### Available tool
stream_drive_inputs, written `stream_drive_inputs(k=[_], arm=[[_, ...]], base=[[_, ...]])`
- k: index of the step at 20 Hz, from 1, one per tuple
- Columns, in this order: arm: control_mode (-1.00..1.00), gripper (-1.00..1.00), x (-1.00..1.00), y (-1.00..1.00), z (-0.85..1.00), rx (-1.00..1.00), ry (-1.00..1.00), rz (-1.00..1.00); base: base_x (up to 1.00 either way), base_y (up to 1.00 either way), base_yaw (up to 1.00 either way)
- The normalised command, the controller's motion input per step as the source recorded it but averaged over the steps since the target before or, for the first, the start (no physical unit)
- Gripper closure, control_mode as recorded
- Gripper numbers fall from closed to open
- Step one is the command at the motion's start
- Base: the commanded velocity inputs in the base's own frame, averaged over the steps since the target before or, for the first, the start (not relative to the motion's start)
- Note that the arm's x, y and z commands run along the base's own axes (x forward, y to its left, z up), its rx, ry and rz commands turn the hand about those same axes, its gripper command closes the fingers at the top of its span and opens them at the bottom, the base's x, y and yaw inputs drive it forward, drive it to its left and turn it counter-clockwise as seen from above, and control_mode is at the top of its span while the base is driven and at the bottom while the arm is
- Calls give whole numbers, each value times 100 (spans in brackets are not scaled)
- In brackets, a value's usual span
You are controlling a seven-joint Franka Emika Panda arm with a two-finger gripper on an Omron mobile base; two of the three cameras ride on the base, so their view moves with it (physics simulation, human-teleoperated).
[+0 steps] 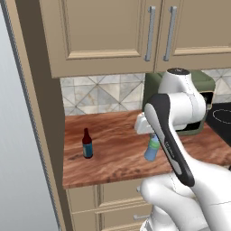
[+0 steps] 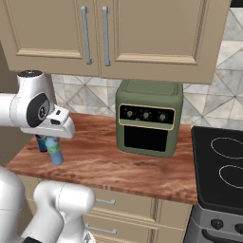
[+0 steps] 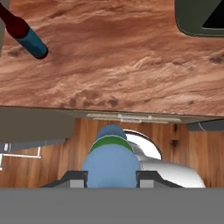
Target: Place the drinks on the dining counter in a tight cluster.
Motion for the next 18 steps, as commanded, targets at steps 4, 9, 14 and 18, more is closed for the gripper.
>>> stream_drive_inputs(k=[4, 9, 14, 18], arm=[[100, 100, 0, 0, 0, 0, 0, 0], [100, 100, 0, 0, 0, 0, 0, 0], [100, 100, 0, 0, 0, 0, 0, 0], [100, 100, 0, 0, 0, 0, 0, 0]], base=[[-44, 9, 2], [-90, 35, 33], [-64, 60, 66], [-55, 50, 71]])
